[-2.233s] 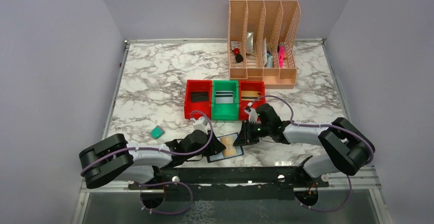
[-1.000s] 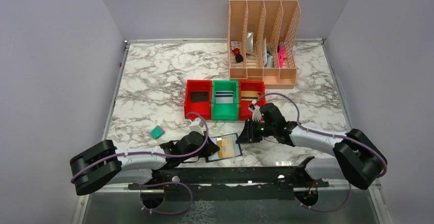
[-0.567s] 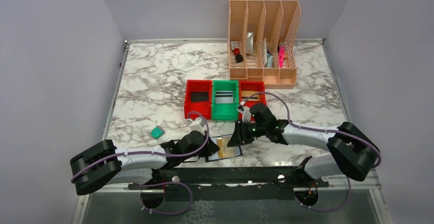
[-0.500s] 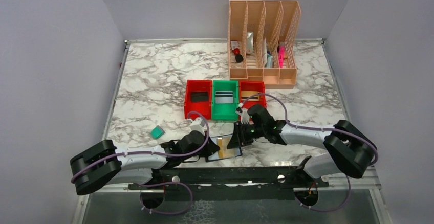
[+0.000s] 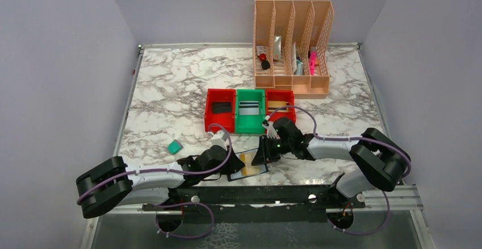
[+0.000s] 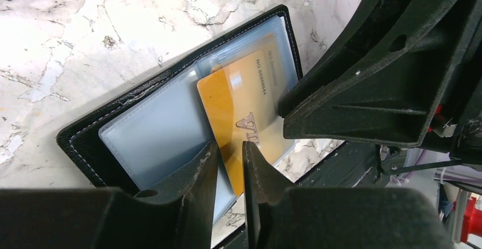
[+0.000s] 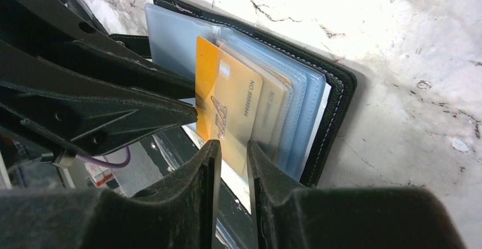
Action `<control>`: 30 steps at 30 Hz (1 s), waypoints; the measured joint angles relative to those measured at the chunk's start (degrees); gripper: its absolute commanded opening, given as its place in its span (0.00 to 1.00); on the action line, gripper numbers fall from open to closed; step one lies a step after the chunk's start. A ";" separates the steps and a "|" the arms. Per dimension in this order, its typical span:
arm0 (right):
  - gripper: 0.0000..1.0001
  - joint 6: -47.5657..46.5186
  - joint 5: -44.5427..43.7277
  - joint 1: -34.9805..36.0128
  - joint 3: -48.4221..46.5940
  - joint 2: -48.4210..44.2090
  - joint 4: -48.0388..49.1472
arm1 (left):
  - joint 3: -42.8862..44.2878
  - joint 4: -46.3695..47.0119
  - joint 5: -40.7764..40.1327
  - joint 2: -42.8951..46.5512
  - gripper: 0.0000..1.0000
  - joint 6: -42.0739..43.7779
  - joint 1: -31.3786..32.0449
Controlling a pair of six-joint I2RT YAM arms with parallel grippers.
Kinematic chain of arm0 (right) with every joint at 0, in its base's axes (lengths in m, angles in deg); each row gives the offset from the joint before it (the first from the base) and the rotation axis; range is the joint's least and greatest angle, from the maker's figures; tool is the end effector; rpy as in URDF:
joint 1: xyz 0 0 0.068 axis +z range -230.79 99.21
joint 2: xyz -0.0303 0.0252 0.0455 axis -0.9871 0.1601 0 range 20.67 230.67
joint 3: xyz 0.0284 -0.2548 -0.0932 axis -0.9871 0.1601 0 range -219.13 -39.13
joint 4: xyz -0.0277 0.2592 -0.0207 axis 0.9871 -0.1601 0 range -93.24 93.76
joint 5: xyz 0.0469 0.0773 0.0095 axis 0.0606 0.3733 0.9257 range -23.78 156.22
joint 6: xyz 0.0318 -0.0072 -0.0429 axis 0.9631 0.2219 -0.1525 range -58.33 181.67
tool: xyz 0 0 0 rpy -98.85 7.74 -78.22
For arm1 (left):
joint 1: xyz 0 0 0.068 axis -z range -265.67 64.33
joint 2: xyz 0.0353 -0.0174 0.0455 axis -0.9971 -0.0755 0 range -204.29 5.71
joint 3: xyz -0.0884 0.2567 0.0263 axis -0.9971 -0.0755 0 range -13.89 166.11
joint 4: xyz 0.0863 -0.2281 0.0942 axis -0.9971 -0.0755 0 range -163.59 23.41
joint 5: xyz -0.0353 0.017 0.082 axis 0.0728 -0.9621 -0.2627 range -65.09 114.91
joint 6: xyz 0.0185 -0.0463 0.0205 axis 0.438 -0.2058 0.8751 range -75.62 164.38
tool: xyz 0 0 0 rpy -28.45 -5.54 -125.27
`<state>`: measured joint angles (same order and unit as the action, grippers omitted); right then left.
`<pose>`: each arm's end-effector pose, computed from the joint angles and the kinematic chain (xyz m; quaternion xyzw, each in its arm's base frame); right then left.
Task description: Take the credit cards out of the card holder
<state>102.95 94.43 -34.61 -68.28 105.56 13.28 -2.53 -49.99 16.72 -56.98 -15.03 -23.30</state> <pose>0.1657 0.1970 0.1316 -0.1292 0.8952 0.4133 0.1051 0.0919 -0.1647 0.1320 -0.0104 0.8842 -0.3735 0.2803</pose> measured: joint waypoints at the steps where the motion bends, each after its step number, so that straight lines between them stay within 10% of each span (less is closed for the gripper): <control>1: 0.28 0.31 0.00 0.00 0.15 0.11 0.37 | -0.02 0.07 0.00 0.04 0.28 -0.11 0.02; 17: 0.25 1.97 0.00 -0.15 0.94 0.61 1.97 | -1.64 8.59 -0.15 -5.20 0.26 -3.15 -0.15; 30: 0.25 2.27 -0.04 -0.22 1.05 0.57 1.97 | -3.13 9.90 -1.27 -4.50 0.00 -4.13 -0.15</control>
<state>105.22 94.38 -34.83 -67.23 106.12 15.24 -5.66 -40.09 15.46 -61.49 -19.17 -23.46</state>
